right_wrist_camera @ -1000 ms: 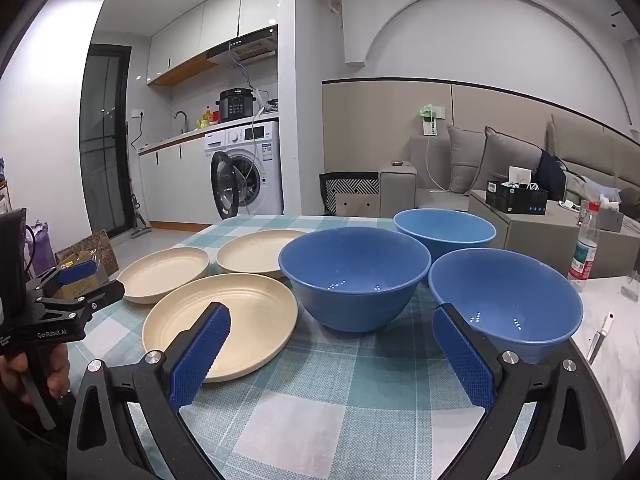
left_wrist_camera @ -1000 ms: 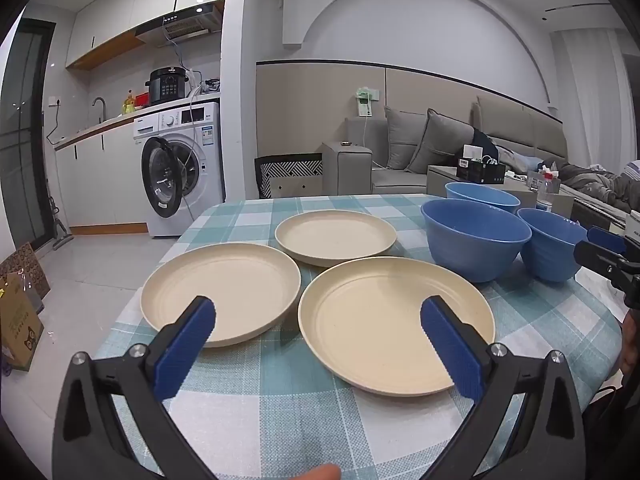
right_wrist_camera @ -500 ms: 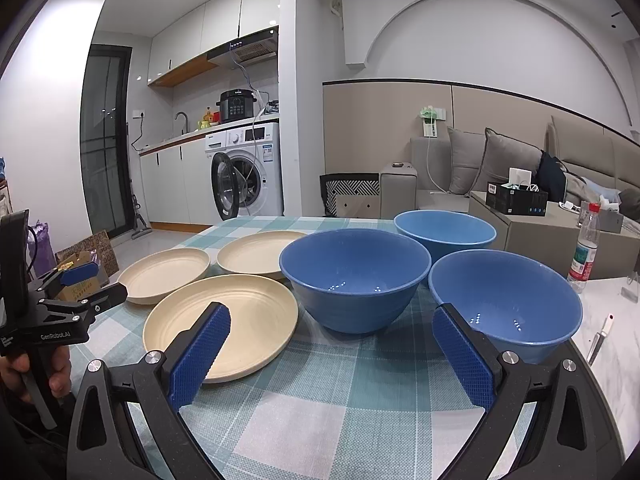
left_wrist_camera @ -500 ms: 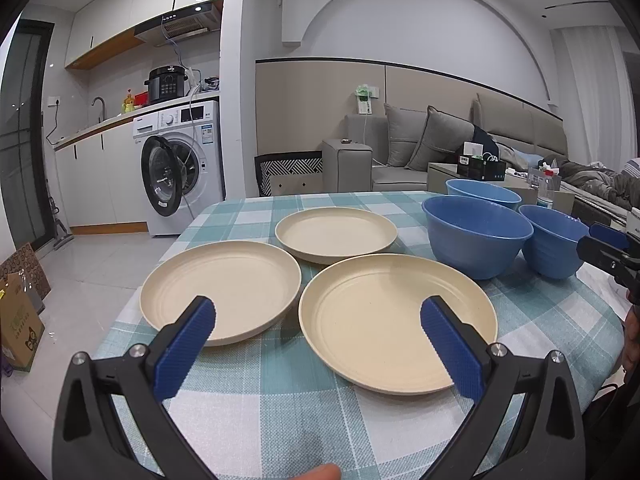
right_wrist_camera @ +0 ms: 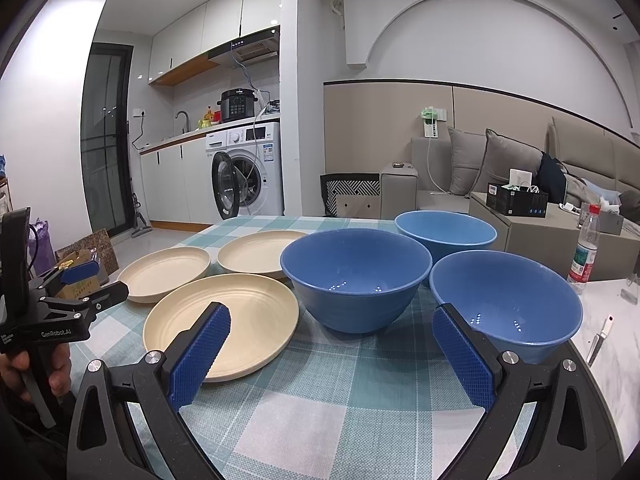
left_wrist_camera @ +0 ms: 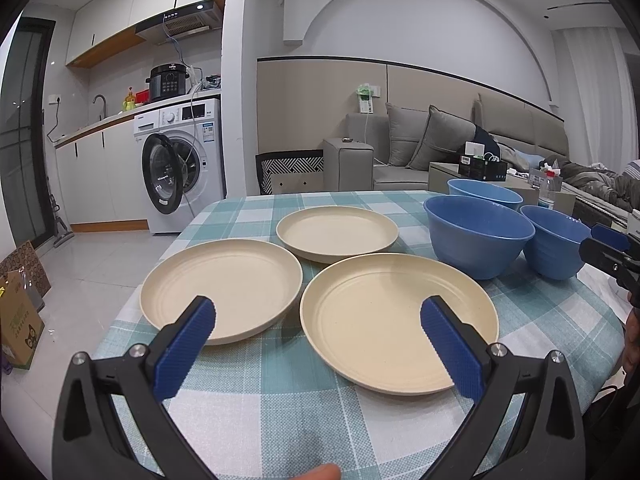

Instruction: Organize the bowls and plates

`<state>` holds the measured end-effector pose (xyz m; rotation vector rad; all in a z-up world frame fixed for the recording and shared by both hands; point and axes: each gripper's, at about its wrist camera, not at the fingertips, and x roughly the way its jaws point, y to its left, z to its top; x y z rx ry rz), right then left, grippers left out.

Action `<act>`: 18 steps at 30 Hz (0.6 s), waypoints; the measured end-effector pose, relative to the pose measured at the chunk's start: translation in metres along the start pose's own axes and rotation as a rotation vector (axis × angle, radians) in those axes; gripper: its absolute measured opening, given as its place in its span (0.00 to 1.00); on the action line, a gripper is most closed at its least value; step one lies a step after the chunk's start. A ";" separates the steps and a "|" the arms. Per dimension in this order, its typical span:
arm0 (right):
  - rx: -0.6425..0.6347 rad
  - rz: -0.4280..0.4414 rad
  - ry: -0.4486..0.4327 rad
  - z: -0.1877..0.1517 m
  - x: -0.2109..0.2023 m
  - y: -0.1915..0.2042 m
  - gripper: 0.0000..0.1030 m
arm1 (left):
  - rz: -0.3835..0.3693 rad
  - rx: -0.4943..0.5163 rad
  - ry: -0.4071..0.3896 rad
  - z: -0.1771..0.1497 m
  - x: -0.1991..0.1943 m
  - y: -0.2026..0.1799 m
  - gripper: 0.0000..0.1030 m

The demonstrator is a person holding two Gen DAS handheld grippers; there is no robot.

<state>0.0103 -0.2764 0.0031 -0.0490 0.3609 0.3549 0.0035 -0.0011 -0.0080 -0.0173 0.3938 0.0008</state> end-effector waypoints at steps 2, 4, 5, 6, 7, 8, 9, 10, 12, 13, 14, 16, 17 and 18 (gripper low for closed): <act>-0.001 -0.001 -0.001 0.000 0.000 0.000 1.00 | 0.001 -0.002 0.000 0.000 0.001 0.001 1.00; -0.002 0.000 0.000 0.000 0.001 0.000 1.00 | 0.001 -0.004 0.001 0.000 0.001 0.001 1.00; -0.001 0.000 -0.003 0.000 0.000 0.000 1.00 | 0.002 -0.004 0.001 0.000 0.001 0.001 1.00; -0.002 -0.001 -0.002 0.000 0.000 0.000 1.00 | 0.002 -0.004 0.002 0.000 0.001 0.002 1.00; -0.003 -0.001 -0.003 0.000 0.000 0.001 1.00 | 0.003 -0.006 0.001 0.000 0.001 0.002 1.00; -0.002 -0.001 -0.003 0.000 0.000 0.000 1.00 | 0.004 -0.007 0.000 0.000 0.001 0.002 1.00; -0.003 -0.001 -0.003 0.000 0.000 0.000 1.00 | 0.003 -0.009 0.002 0.000 0.000 0.002 1.00; -0.004 -0.001 -0.004 0.000 0.000 0.001 1.00 | 0.004 -0.010 0.002 0.000 0.000 0.003 1.00; -0.004 0.000 -0.004 0.000 0.000 0.000 1.00 | 0.005 -0.008 0.003 0.000 0.000 0.003 1.00; -0.004 0.001 -0.004 0.000 0.001 0.001 1.00 | 0.007 -0.007 0.003 0.001 0.000 0.003 1.00; -0.004 0.001 -0.004 0.000 0.001 0.001 1.00 | 0.010 -0.008 0.002 0.001 0.000 0.004 1.00; -0.008 0.001 -0.002 0.000 0.001 0.001 1.00 | 0.008 -0.014 0.004 0.002 0.000 0.005 1.00; -0.007 0.000 -0.005 0.000 0.001 0.001 1.00 | 0.006 -0.015 0.006 0.002 0.000 0.005 1.00; -0.007 0.002 -0.004 0.000 0.001 0.001 1.00 | 0.008 -0.014 0.005 0.002 0.001 0.005 1.00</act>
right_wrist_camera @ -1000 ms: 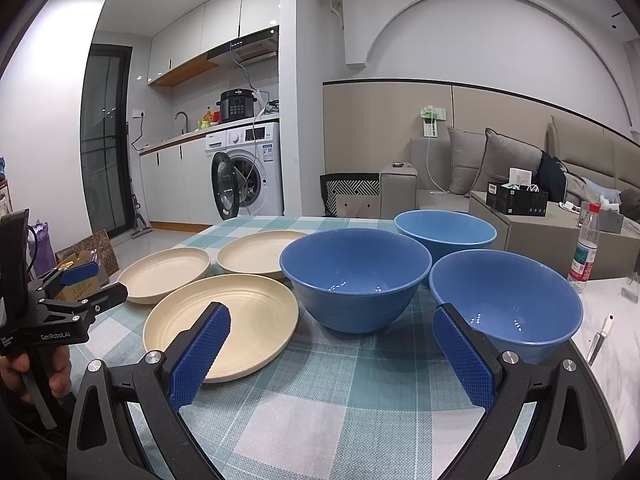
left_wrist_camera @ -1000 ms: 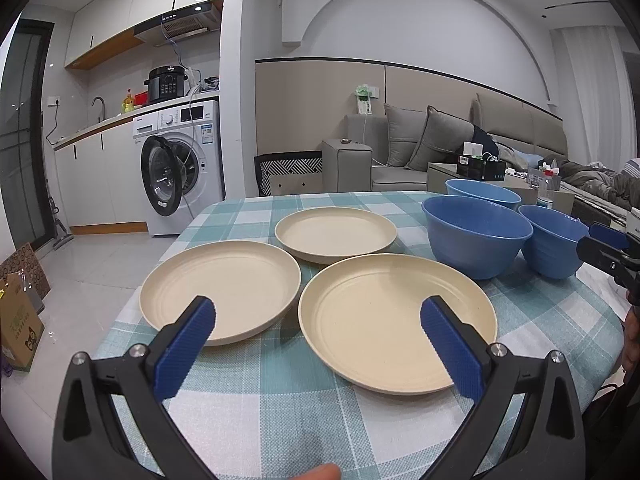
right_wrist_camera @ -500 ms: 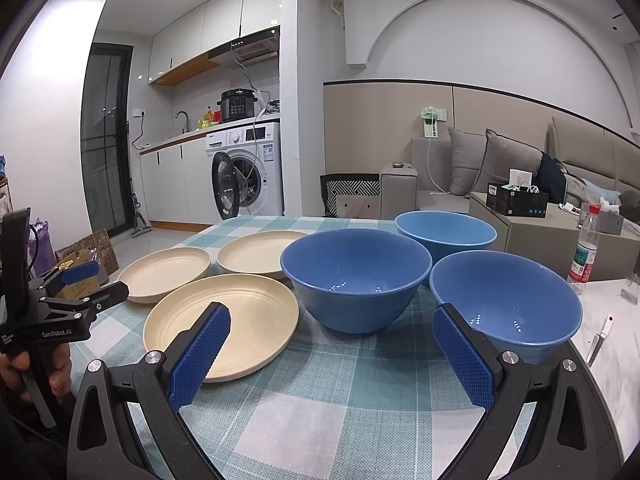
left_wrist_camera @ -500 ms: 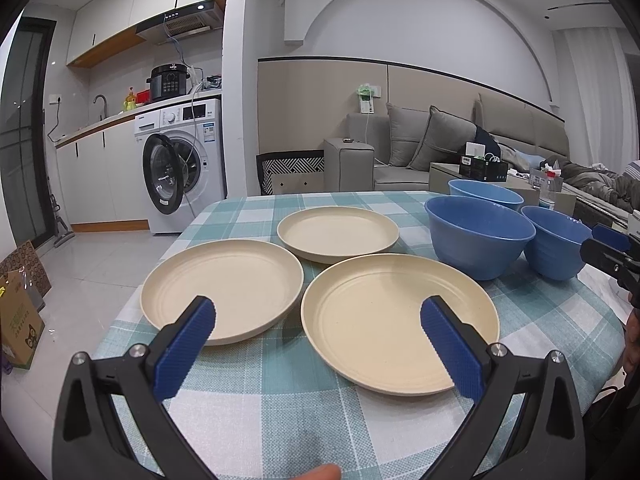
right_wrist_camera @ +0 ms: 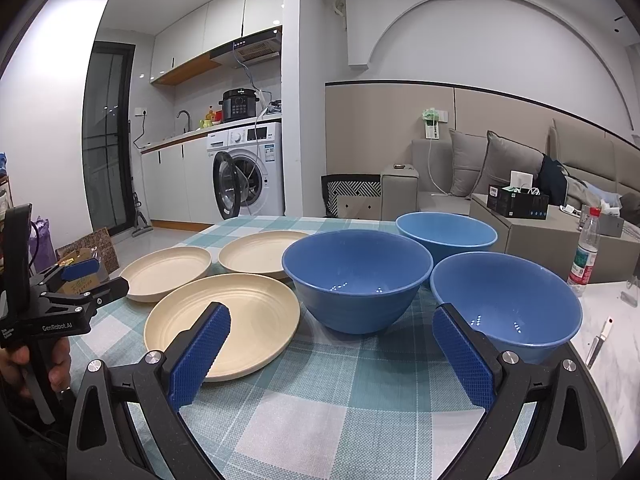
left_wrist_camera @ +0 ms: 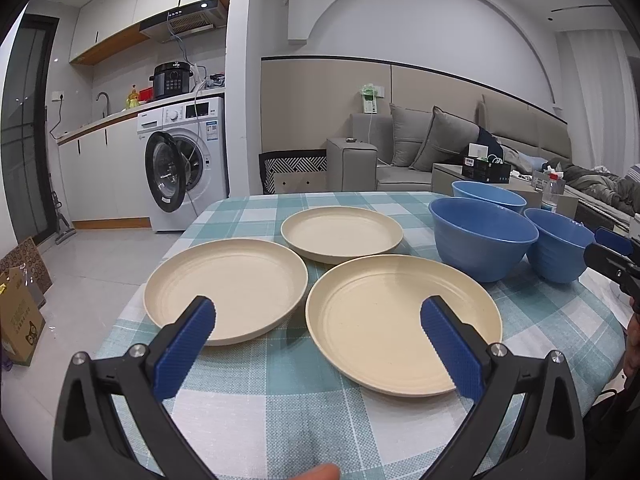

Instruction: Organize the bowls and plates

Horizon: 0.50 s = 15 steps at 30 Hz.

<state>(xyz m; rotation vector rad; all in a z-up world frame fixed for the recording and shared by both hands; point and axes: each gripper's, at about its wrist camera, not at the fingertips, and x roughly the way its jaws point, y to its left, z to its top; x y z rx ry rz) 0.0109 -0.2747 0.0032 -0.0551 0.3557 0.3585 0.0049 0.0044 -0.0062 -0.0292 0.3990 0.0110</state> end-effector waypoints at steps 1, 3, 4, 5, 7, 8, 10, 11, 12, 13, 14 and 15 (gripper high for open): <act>0.000 0.000 -0.001 0.000 0.000 0.000 1.00 | 0.003 0.002 0.000 0.000 0.000 0.000 1.00; -0.001 -0.001 -0.002 0.000 0.001 0.000 1.00 | 0.005 0.003 0.002 0.001 0.000 0.000 1.00; -0.002 -0.002 -0.002 0.000 0.001 0.000 1.00 | 0.005 0.002 0.002 0.001 0.000 0.001 1.00; -0.001 -0.001 -0.002 0.000 0.000 0.000 1.00 | 0.004 0.002 0.001 0.001 0.000 0.000 1.00; -0.001 0.000 -0.003 0.000 0.000 0.000 1.00 | 0.005 0.004 0.000 0.001 0.000 0.001 1.00; -0.002 0.000 -0.003 0.000 0.000 0.000 1.00 | 0.007 0.005 -0.001 0.001 0.000 0.001 1.00; -0.002 -0.001 -0.001 0.000 0.000 0.000 1.00 | 0.006 0.005 -0.001 0.001 0.000 0.001 1.00; -0.005 -0.001 -0.001 0.000 0.000 0.001 1.00 | 0.005 0.005 -0.001 0.001 0.000 0.001 1.00; -0.003 -0.002 -0.004 0.000 0.000 0.001 1.00 | 0.002 0.005 -0.001 0.001 0.000 0.001 1.00; -0.003 -0.003 -0.004 0.000 0.000 0.001 1.00 | 0.000 0.005 -0.003 0.002 -0.001 0.002 1.00; -0.003 -0.003 -0.004 0.000 0.000 0.000 1.00 | 0.000 0.004 -0.005 0.002 -0.001 0.002 1.00; -0.002 -0.002 -0.003 0.000 0.000 0.001 1.00 | 0.002 0.003 -0.004 0.003 -0.002 0.003 1.00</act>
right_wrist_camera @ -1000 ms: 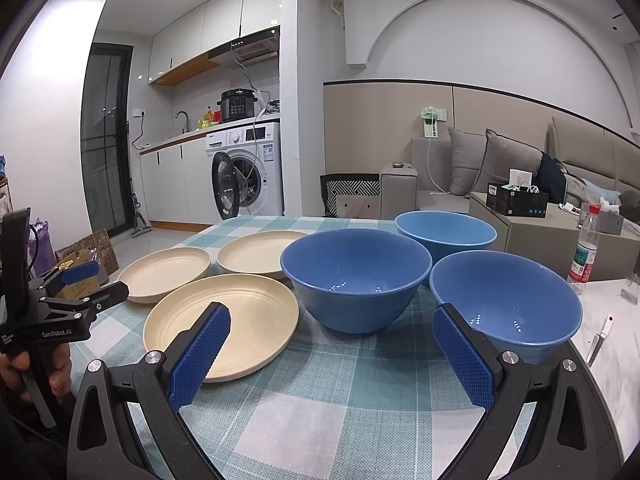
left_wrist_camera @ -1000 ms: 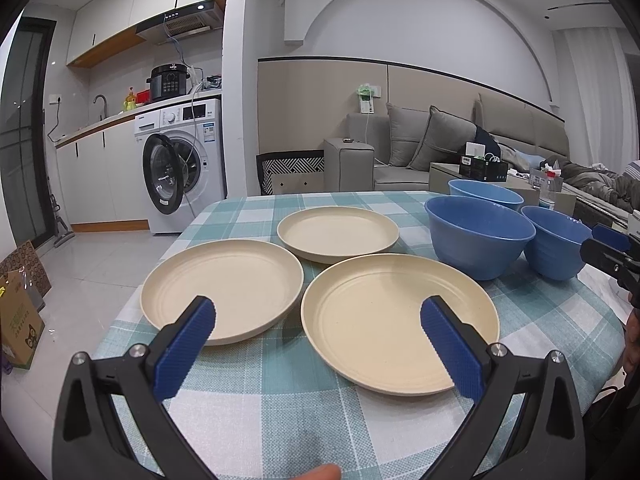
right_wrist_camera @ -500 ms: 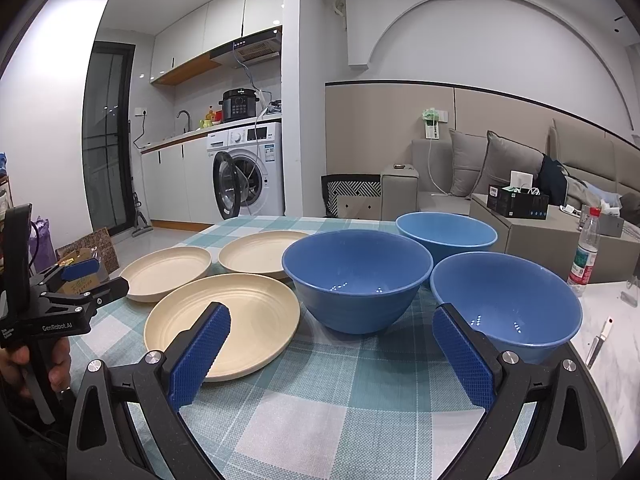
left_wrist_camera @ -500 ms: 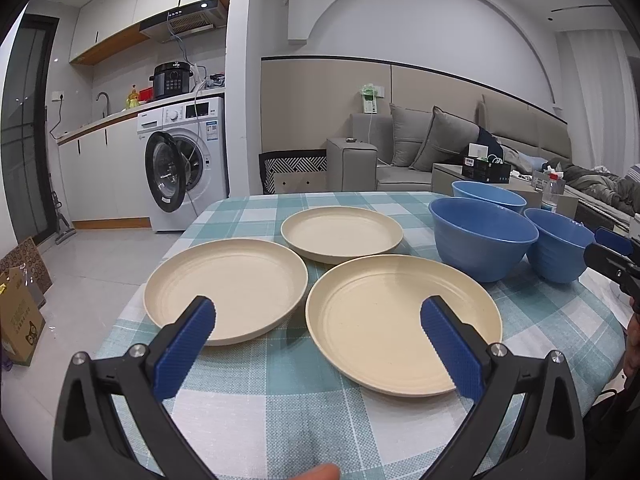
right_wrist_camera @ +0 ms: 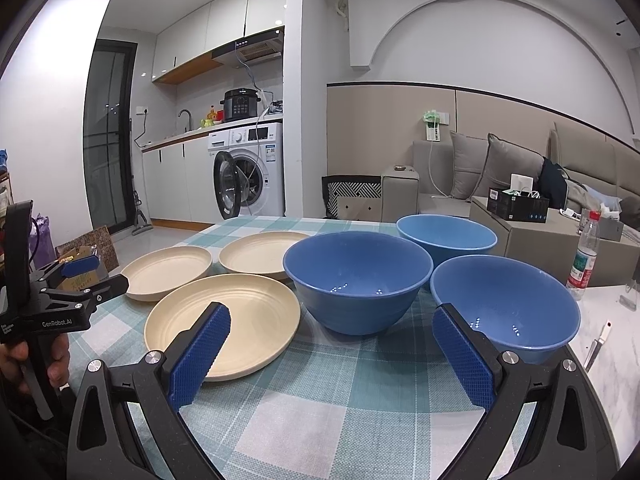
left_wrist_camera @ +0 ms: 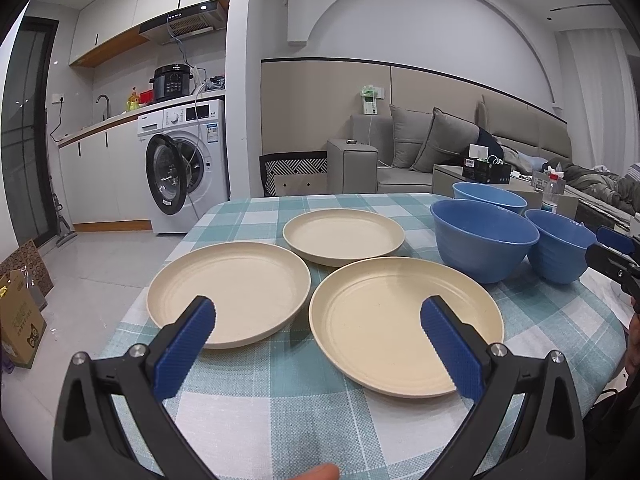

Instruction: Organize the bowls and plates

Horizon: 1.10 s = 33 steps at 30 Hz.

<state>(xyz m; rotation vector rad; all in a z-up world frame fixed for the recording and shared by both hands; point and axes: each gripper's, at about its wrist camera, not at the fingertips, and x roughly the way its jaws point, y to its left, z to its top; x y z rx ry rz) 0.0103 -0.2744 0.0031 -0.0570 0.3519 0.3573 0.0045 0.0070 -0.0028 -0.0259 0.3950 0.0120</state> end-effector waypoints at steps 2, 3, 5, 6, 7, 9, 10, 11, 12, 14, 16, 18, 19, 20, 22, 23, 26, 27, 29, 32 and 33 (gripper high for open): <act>-0.003 -0.002 -0.002 0.000 0.000 0.000 1.00 | 0.007 -0.003 -0.002 0.001 0.000 0.001 1.00; -0.005 -0.004 -0.001 0.001 0.000 0.000 1.00 | 0.007 -0.005 -0.002 0.002 -0.001 0.002 1.00; -0.009 -0.007 -0.003 0.002 -0.001 -0.002 1.00 | 0.009 -0.009 0.000 0.003 -0.001 0.003 1.00; -0.012 -0.008 -0.006 0.004 -0.003 -0.001 1.00 | 0.012 -0.011 0.001 0.004 0.000 0.004 1.00; -0.014 -0.007 -0.006 0.005 -0.005 -0.002 1.00 | 0.017 -0.011 -0.001 0.005 0.000 0.005 1.00; -0.024 -0.011 -0.004 0.007 -0.007 -0.002 1.00 | 0.022 -0.011 -0.003 0.006 -0.001 0.007 1.00; -0.035 -0.017 -0.004 0.008 -0.008 -0.001 1.00 | 0.025 -0.011 -0.004 0.007 -0.001 0.007 1.00; -0.046 -0.020 -0.005 0.008 -0.008 0.000 1.00 | 0.027 -0.010 -0.007 0.008 -0.002 0.008 1.00; -0.058 -0.024 -0.007 0.009 -0.009 0.000 1.00 | 0.030 -0.008 -0.009 0.008 -0.002 0.009 1.00; -0.068 -0.022 -0.008 0.010 -0.010 0.001 1.00 | 0.036 -0.006 -0.009 0.011 -0.003 0.009 1.00; -0.073 -0.017 -0.008 0.013 -0.011 0.001 1.00 | 0.038 0.000 -0.009 0.013 -0.003 0.010 1.00; -0.082 -0.013 -0.010 0.015 -0.013 0.005 1.00 | 0.042 0.012 -0.009 0.015 -0.004 0.009 1.00; -0.092 -0.014 -0.009 0.018 -0.013 0.006 1.00 | 0.046 0.017 -0.005 0.017 -0.004 0.009 1.00; -0.103 -0.020 -0.011 0.019 -0.013 0.007 1.00 | 0.045 0.020 -0.003 0.019 -0.005 0.009 1.00; -0.133 -0.035 -0.009 0.022 -0.012 0.013 1.00 | 0.041 0.027 -0.008 0.021 -0.006 0.008 1.00; -0.145 -0.041 0.000 0.023 -0.011 0.015 1.00 | 0.044 0.030 -0.011 0.023 -0.007 0.008 1.00; -0.161 -0.028 0.017 0.028 -0.010 0.021 1.00 | 0.040 0.029 -0.010 0.027 -0.008 0.007 1.00; -0.164 -0.024 0.018 0.029 -0.009 0.022 1.00 | 0.040 0.029 -0.010 0.028 -0.008 0.007 1.00; -0.170 -0.011 0.018 0.034 -0.009 0.025 1.00 | 0.047 0.029 -0.009 0.031 -0.009 0.007 1.00; -0.154 0.022 0.028 0.042 -0.007 0.024 1.00 | 0.052 0.022 -0.003 0.035 -0.009 0.009 1.00; -0.151 0.029 0.027 0.044 -0.007 0.025 1.00 | 0.054 0.018 0.001 0.037 -0.009 0.010 1.00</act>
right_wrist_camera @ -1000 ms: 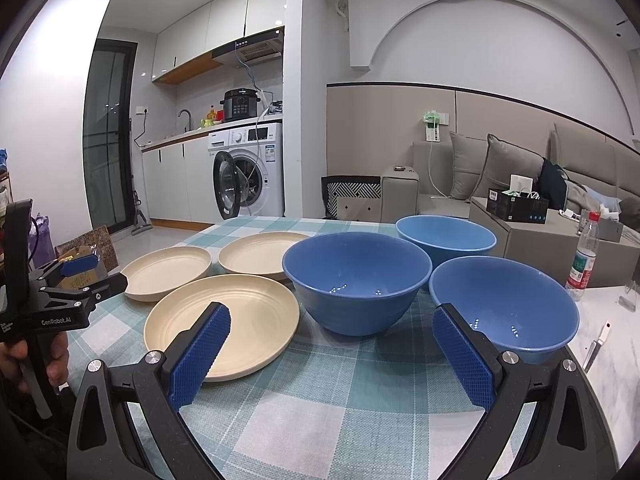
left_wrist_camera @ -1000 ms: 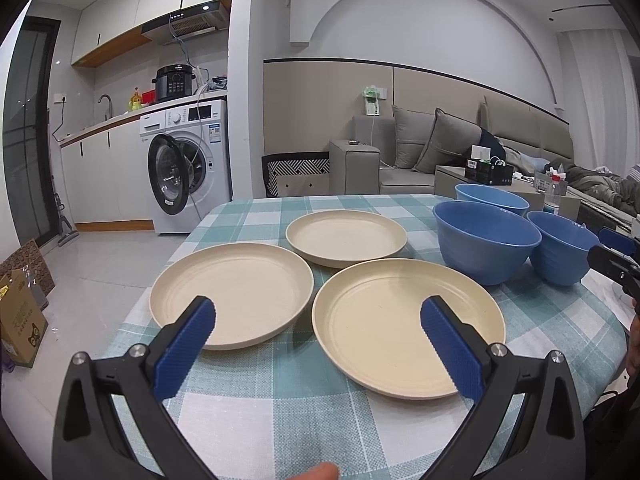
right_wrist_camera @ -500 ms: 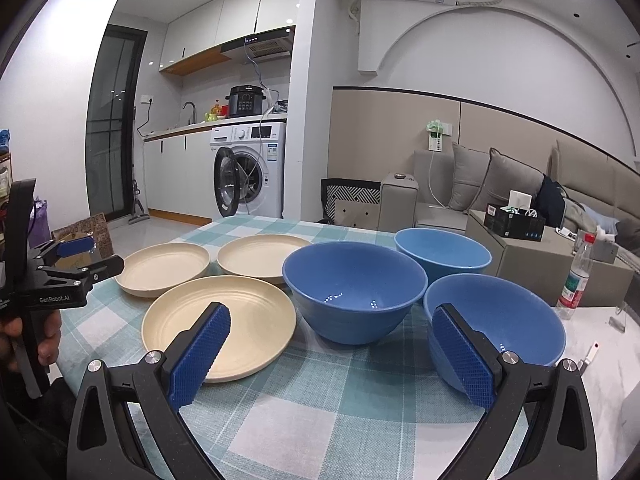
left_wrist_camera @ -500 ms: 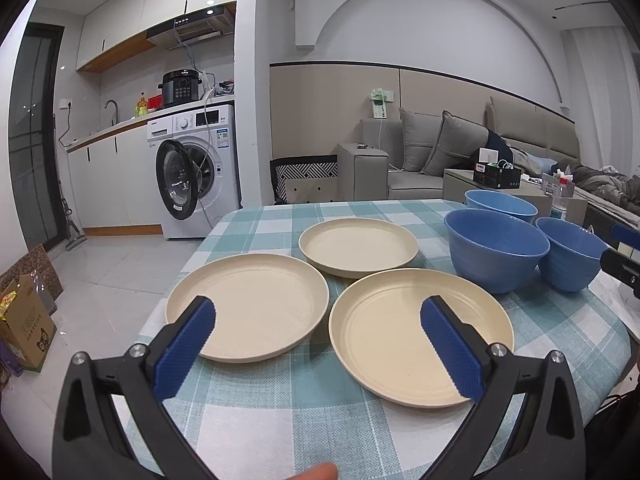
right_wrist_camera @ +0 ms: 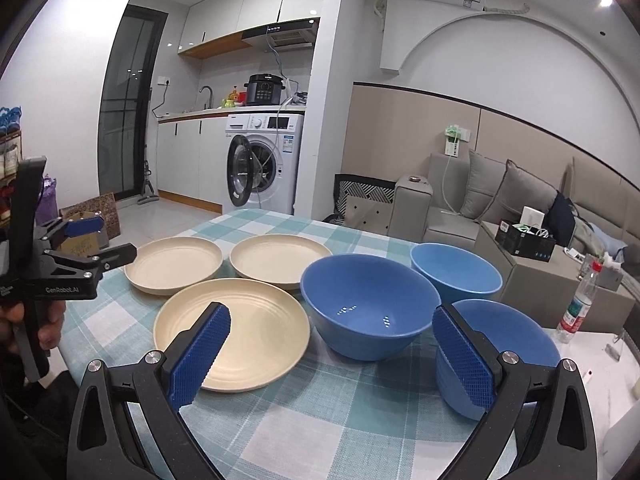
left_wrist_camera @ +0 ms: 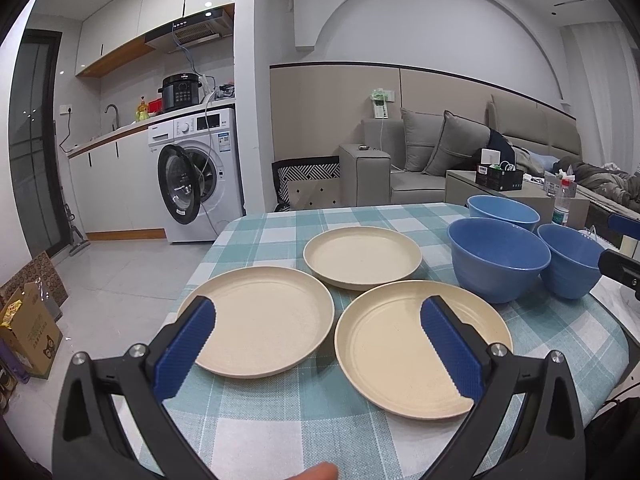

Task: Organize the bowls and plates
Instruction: 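Move both tools forward toward the nearest cream plate's rim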

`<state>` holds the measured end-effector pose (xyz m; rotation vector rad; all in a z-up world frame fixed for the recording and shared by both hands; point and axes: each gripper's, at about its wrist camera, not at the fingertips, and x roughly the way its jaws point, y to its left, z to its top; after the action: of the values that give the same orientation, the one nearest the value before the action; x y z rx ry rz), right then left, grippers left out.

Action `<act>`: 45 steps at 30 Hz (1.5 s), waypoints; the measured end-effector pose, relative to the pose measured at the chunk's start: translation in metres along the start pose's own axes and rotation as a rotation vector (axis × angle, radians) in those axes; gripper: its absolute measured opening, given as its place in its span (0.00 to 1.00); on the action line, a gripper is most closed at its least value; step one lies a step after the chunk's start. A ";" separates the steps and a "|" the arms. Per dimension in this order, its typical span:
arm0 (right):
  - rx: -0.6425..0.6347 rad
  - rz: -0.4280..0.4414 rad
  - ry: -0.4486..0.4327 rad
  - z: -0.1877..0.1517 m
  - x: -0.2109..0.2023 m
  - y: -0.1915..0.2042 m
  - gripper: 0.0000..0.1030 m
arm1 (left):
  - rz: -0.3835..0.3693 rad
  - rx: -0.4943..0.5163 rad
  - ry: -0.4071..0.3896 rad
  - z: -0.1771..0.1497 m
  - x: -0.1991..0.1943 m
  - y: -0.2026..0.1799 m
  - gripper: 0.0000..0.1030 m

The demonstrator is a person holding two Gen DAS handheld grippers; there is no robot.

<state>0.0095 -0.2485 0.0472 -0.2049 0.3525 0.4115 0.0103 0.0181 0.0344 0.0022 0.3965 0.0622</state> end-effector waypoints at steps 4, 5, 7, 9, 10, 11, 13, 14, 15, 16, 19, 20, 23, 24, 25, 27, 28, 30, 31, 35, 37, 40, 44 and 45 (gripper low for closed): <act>0.031 0.022 -0.001 0.011 0.002 -0.005 1.00 | 0.018 0.000 -0.003 0.006 0.000 0.003 1.00; 0.041 0.028 -0.003 0.014 0.002 -0.008 1.00 | 0.021 0.000 -0.004 0.008 0.000 0.004 1.00; 0.054 0.033 -0.004 0.021 0.002 -0.011 1.00 | 0.025 -0.004 0.006 0.012 0.002 0.007 1.00; 0.062 0.027 -0.005 0.028 0.004 -0.013 1.00 | 0.030 -0.010 0.015 0.016 0.004 0.011 1.00; 0.064 0.027 -0.006 0.031 0.004 -0.014 1.00 | 0.031 -0.014 0.017 0.017 0.005 0.012 1.00; 0.066 0.031 -0.006 0.035 0.005 -0.014 1.00 | 0.034 -0.020 0.019 0.020 0.006 0.015 1.00; 0.069 0.037 -0.010 0.041 0.008 -0.016 1.00 | 0.038 -0.029 0.020 0.023 0.006 0.018 1.00; 0.070 0.040 -0.011 0.045 0.009 -0.016 1.00 | 0.041 -0.030 0.021 0.026 0.007 0.019 1.00; 0.071 0.040 -0.013 0.049 0.010 -0.016 1.00 | 0.044 -0.031 0.017 0.026 0.007 0.020 1.00; 0.072 0.042 -0.017 0.052 0.010 -0.016 1.00 | 0.052 -0.030 0.017 0.028 0.007 0.021 1.00; 0.074 0.052 -0.027 0.060 0.013 -0.016 1.00 | 0.074 -0.041 0.028 0.033 0.011 0.027 1.00; 0.073 0.056 -0.028 0.063 0.014 -0.016 1.00 | 0.073 -0.051 0.033 0.034 0.012 0.029 1.00; 0.067 0.068 -0.031 0.072 0.018 -0.012 1.00 | 0.095 -0.073 0.050 0.039 0.018 0.036 1.00; 0.064 0.070 -0.031 0.074 0.021 -0.012 1.00 | 0.106 -0.075 0.059 0.040 0.020 0.038 1.00; 0.060 0.075 -0.033 0.077 0.022 -0.010 1.00 | 0.110 -0.077 0.065 0.041 0.022 0.039 1.00; 0.058 0.084 -0.028 0.081 0.027 -0.007 1.00 | 0.084 -0.113 0.054 0.043 0.023 0.043 1.00; 0.057 0.092 -0.026 0.082 0.030 -0.005 1.00 | 0.079 -0.125 0.051 0.044 0.023 0.045 1.00; 0.056 0.105 -0.019 0.085 0.036 -0.003 1.00 | 0.110 -0.115 0.050 0.047 0.025 0.047 1.00; 0.056 0.111 -0.017 0.087 0.039 -0.001 1.00 | 0.133 -0.101 0.049 0.048 0.026 0.047 1.00; 0.054 0.134 -0.006 0.093 0.052 0.006 1.00 | 0.164 -0.101 0.063 0.051 0.031 0.054 1.00; 0.049 0.144 -0.005 0.097 0.058 0.011 1.00 | 0.164 -0.104 0.068 0.053 0.035 0.058 1.00; 0.049 0.158 0.002 0.103 0.070 0.019 1.00 | 0.189 -0.100 0.067 0.057 0.039 0.063 1.00; 0.040 0.175 0.007 0.110 0.083 0.029 1.00 | 0.215 -0.099 0.052 0.062 0.040 0.072 1.00; 0.038 0.179 0.011 0.111 0.087 0.031 1.00 | 0.217 -0.104 0.050 0.063 0.040 0.074 1.00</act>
<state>0.1030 -0.1611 0.1126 -0.1390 0.3904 0.5794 0.0666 0.0954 0.0778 -0.0594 0.4417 0.2976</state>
